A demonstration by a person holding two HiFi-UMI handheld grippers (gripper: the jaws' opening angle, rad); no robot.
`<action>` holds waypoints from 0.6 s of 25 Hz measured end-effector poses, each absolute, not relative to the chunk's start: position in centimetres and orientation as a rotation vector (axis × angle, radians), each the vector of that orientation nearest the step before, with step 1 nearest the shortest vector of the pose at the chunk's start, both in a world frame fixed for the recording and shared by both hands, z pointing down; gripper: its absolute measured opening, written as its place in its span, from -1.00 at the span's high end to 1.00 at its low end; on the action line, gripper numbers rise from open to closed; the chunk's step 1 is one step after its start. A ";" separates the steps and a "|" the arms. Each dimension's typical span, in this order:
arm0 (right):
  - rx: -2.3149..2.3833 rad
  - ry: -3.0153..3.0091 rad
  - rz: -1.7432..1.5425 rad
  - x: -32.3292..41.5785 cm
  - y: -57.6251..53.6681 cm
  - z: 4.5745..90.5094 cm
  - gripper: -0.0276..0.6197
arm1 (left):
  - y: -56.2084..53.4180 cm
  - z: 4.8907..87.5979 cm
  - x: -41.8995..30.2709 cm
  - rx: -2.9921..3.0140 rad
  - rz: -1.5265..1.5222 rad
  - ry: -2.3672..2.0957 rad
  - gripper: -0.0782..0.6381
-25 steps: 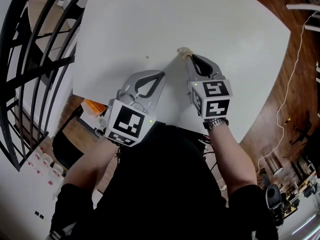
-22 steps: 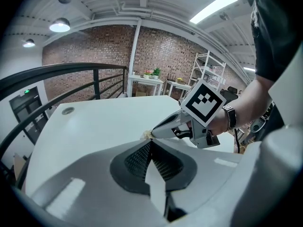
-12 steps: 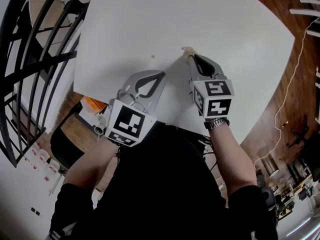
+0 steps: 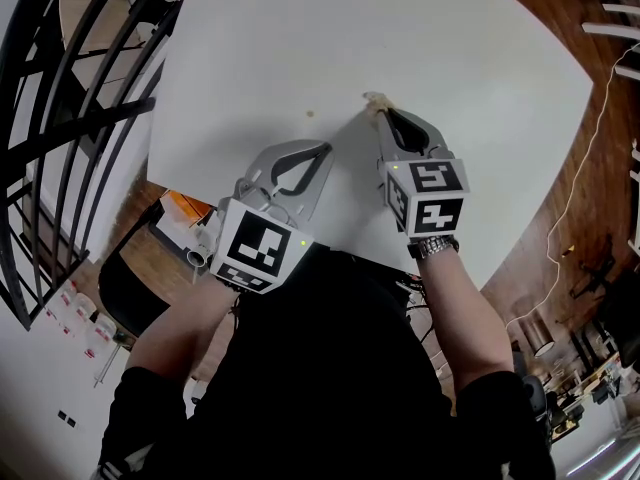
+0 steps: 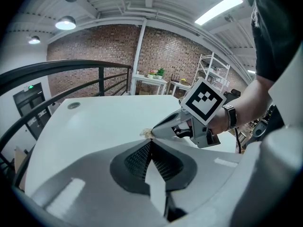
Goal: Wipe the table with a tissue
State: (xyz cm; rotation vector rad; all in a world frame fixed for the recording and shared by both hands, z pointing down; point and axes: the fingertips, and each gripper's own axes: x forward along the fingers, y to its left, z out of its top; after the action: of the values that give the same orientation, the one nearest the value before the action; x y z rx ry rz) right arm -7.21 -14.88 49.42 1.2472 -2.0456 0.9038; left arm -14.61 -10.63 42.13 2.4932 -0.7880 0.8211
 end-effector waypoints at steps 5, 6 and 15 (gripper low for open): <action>1.235 -2.058 0.905 -7.8 -15.3 49.3 0.87 | -10.8 42.2 -14.9 2.486 0.818 -0.800 0.74; 1.234 -2.063 0.905 -8.0 -15.4 49.2 0.86 | -10.9 42.3 -15.0 2.485 0.817 -0.802 0.74; 1.173 -2.133 0.893 -10.4 -15.3 48.3 0.87 | -11.0 42.4 -15.7 2.469 0.824 -0.822 0.74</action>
State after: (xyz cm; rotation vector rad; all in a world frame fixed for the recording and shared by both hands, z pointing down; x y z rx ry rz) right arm -10.42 -15.29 48.34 1.1735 -2.1335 0.8934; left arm -15.68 -10.99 42.38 2.4685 -0.8220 0.8237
